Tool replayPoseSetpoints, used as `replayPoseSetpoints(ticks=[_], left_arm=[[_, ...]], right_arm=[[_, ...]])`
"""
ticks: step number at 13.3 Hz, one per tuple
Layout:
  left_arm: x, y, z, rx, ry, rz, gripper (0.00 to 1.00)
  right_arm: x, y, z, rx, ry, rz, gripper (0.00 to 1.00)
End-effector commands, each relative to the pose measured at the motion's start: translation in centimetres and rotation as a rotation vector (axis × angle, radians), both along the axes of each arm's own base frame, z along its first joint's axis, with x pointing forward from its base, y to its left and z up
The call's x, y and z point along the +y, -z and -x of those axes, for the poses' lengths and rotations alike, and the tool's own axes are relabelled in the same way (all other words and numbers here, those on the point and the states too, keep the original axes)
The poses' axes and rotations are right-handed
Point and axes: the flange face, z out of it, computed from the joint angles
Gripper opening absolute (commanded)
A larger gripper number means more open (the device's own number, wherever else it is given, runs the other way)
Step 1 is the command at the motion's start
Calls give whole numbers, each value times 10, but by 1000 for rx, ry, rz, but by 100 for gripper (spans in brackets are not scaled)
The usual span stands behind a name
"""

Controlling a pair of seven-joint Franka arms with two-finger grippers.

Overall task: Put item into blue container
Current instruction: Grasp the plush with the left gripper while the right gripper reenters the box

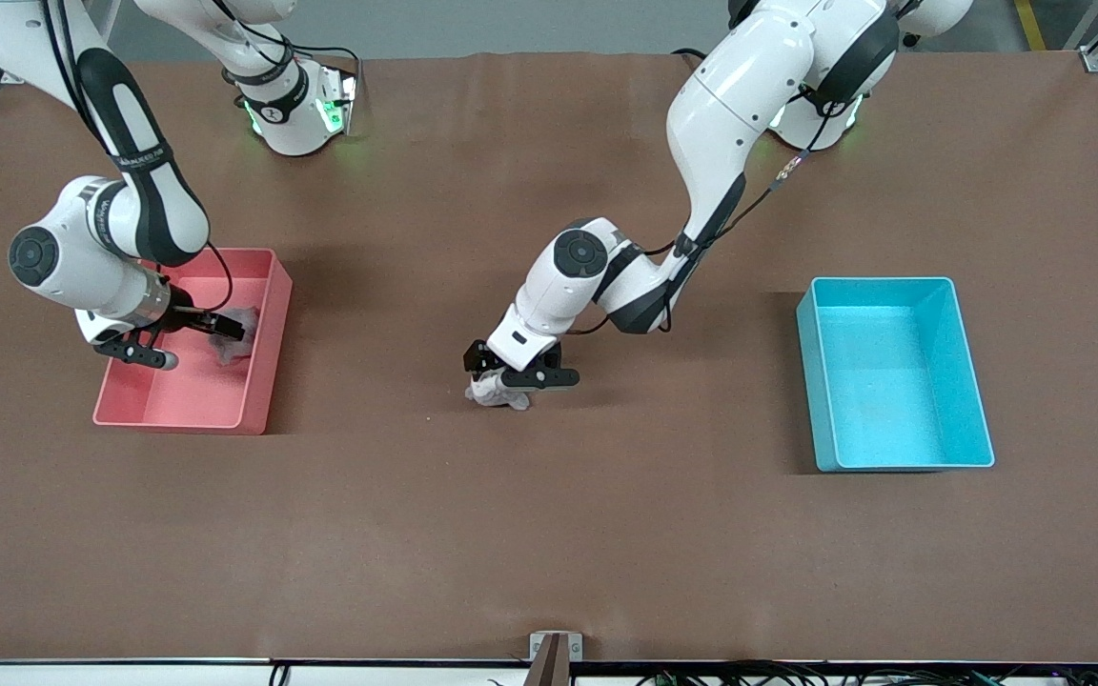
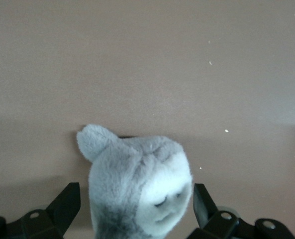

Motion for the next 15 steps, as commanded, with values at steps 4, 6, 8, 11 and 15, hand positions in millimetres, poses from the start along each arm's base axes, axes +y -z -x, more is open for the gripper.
replayPoseSetpoints(ticks=[4, 6, 8, 11, 15], left_arm=[[-5, 6, -2, -3, -19, 11, 94], [-6, 6, -2, 4, -25, 16, 70], [-8, 9, 2, 10, -24, 16, 50], [-8, 4, 0, 25, -66, 30, 28], [-4, -43, -13, -10, -99, 71, 23]], right_arm=[[5, 12, 5, -5, 14, -13, 100], [6, 16, 7, 4, 14, -14, 100], [6, 19, 8, 9, 14, -14, 100], [6, 23, 9, 17, 14, -14, 100], [5, 30, 13, 6, 17, -6, 100]])
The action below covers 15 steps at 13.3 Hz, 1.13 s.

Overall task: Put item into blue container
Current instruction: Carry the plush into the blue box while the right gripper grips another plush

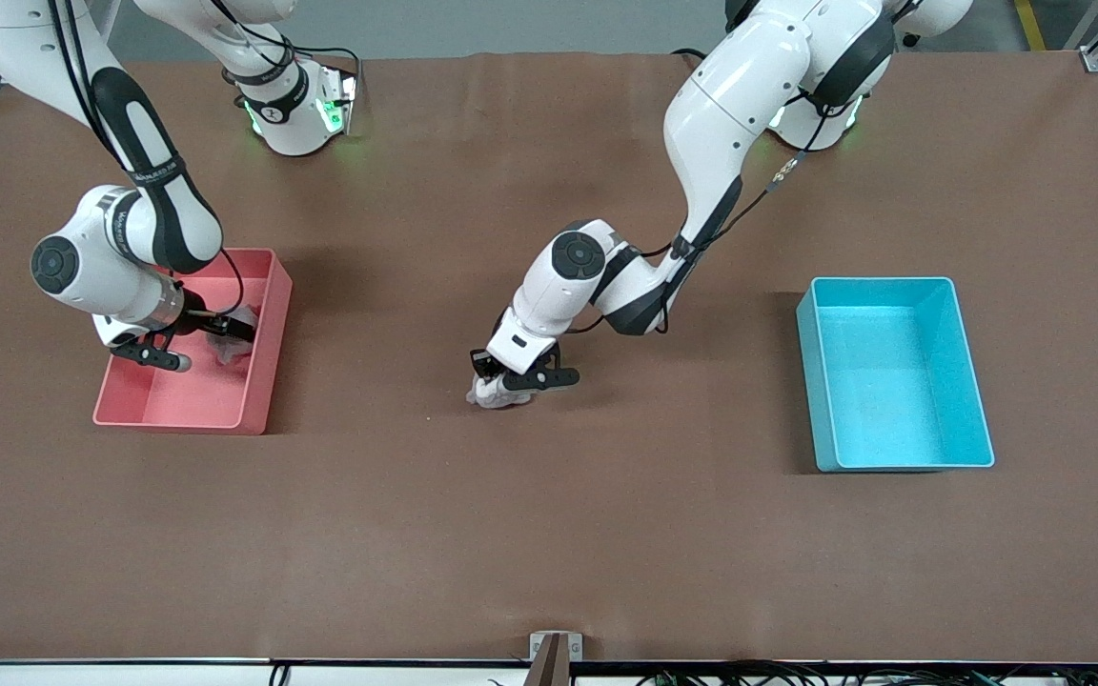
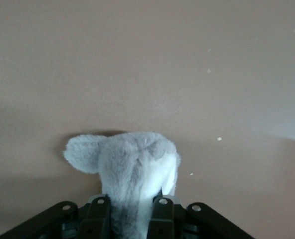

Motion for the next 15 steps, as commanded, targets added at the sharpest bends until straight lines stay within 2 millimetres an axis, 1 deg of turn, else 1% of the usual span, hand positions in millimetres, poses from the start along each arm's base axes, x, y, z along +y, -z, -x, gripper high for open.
replayPoseSetpoints(ticks=[1, 2, 3, 4, 5, 6, 8, 9, 10, 11, 13, 14, 15], left_arm=[[8, -40, -15, -23, -32, 24, 23], [22, -56, -24, -11, -45, 6, 23], [34, -68, -28, 11, -47, -23, 23], [56, -85, -35, 37, -60, -56, 23], [73, -103, -35, 50, -62, -83, 23], [95, -115, -34, 69, -60, -120, 23], [150, -138, -29, 87, -31, -195, 23], [185, -147, -29, 90, -14, -229, 22], [215, -155, -26, 89, 15, -260, 22], [241, -163, -23, 93, 39, -288, 22], [302, -166, -21, 117, 90, -348, 22], [335, -164, -22, 137, 121, -373, 22], [364, -160, -23, 151, 159, -394, 22]], right_arm=[[2, 6, 8, -6, 10, -8, 100], [2, 7, 9, -1, 10, -9, 100], [3, 10, 13, 5, 10, -9, 100], [3, 10, 13, 5, 10, -9, 100], [3, 11, 13, 6, 10, -9, 100], [2, 14, 14, 13, 12, -9, 100], [2, 16, 15, 14, 10, -8, 100], [2, 16, 15, 16, 10, -8, 100], [3, 18, 16, 19, 9, -9, 100], [2, 18, 16, 19, 10, -9, 100], [2, 18, 16, 20, 10, -9, 100], [2, 19, 17, 23, 11, -9, 100], [2, 19, 17, 23, 11, -9, 100]])
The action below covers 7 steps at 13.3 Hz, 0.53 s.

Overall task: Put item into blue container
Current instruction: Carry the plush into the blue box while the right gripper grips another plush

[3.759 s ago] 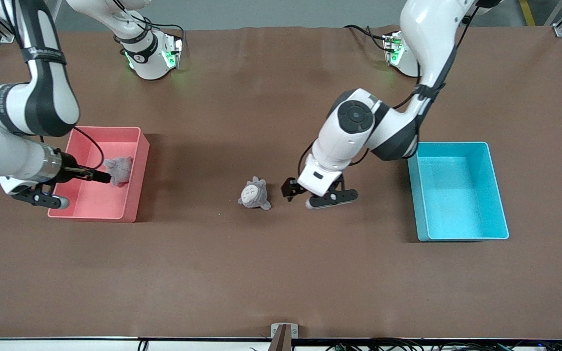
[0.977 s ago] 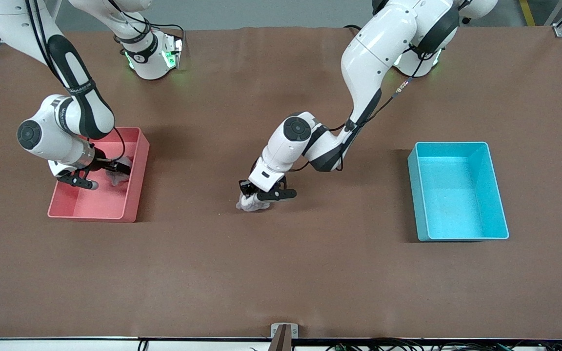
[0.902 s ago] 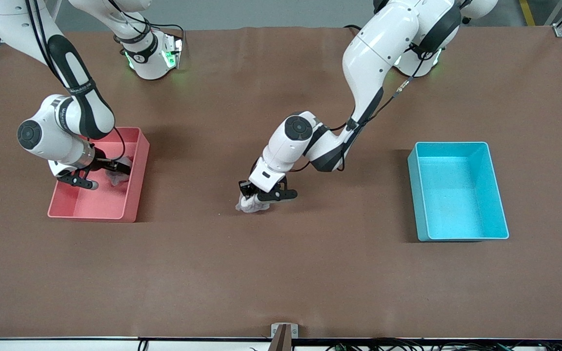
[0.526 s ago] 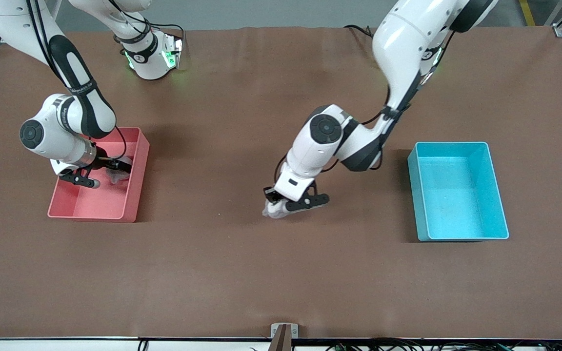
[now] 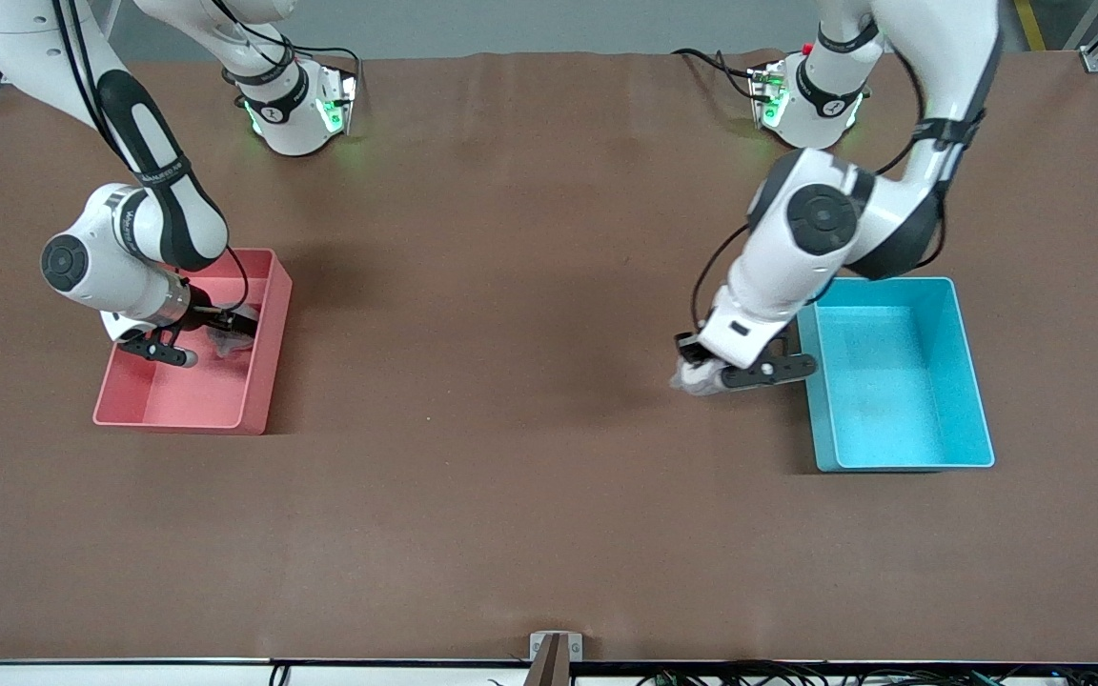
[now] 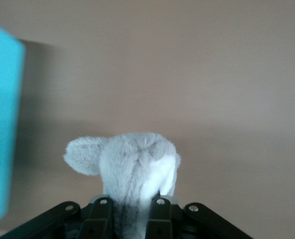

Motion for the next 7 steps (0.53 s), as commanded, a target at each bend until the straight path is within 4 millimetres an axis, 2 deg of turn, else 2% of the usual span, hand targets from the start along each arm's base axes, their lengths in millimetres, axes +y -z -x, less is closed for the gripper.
replayPoseSetpoints(ticks=[1, 4, 7], left_arm=[[73, 4, 12, 43, 82, -42, 22], [156, 10, -1, 52, 127, -69, 22], [218, 17, -10, 59, 180, -66, 22]], right_arm=[[1, 9, 7, 2, 8, -7, 100], [1, 9, 7, 4, 9, -7, 96], [1, 9, 7, 2, 8, -7, 82]])
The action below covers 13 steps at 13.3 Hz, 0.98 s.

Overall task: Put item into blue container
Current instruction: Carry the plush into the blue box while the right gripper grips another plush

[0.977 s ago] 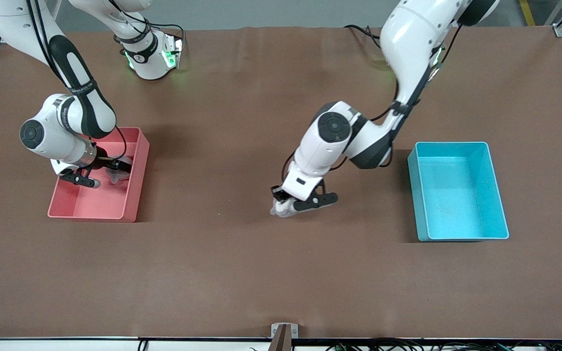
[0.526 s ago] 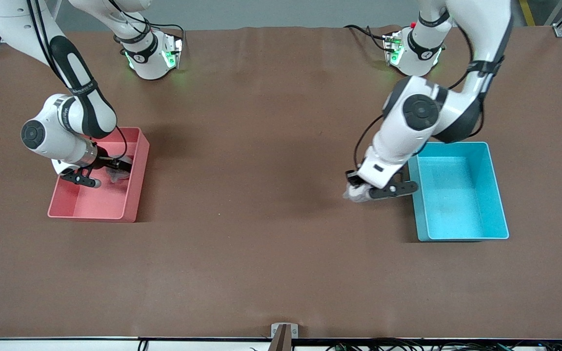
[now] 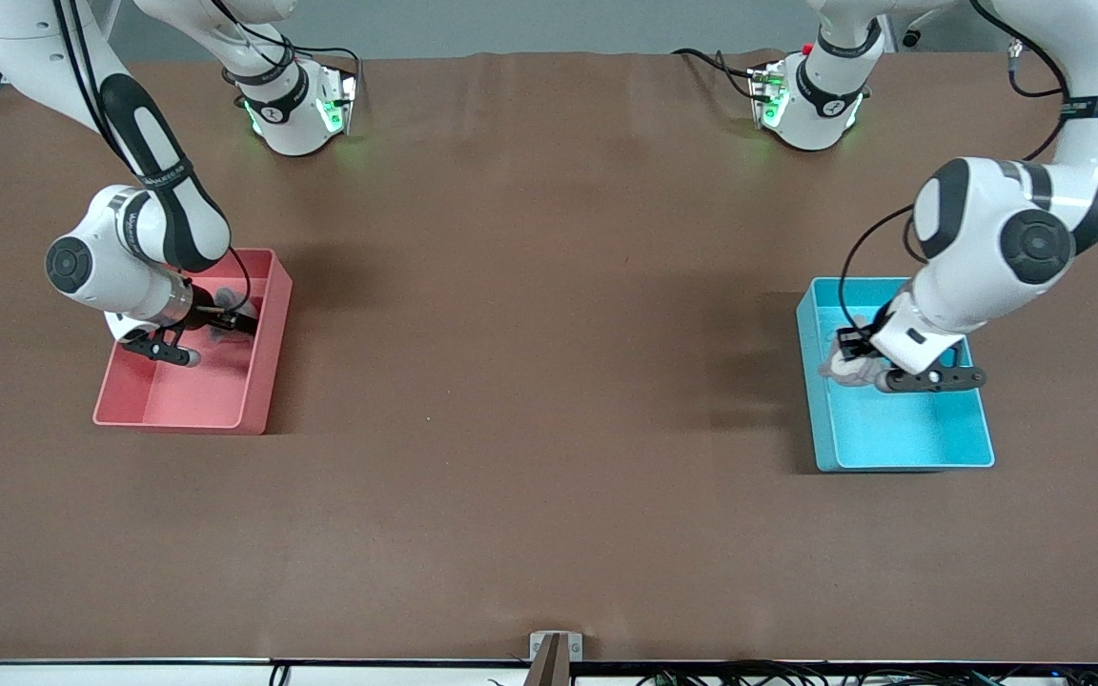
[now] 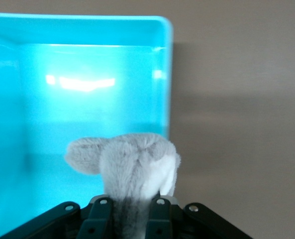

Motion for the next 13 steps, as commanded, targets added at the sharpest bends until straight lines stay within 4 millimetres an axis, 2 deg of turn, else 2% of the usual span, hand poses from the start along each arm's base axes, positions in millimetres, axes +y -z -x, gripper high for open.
replayPoseSetpoints(ticks=[1, 4, 7, 10, 13], left_arm=[[37, 4, 1, 11, 59, -26, 22], [64, 34, 0, 52, 72, -57, 22], [76, 59, 1, 91, 83, -79, 22], [76, 82, 2, 103, 86, -69, 23], [78, 89, 4, 117, 88, -70, 29]], right_arm=[[1, 1, 4, -10, 8, -7, 78], [1, 1, 4, -10, 8, -7, 78], [1, 1, 4, -6, 8, -9, 78], [2, 1, 6, 3, 7, -12, 78], [1, 2, 8, 19, 9, -17, 60]])
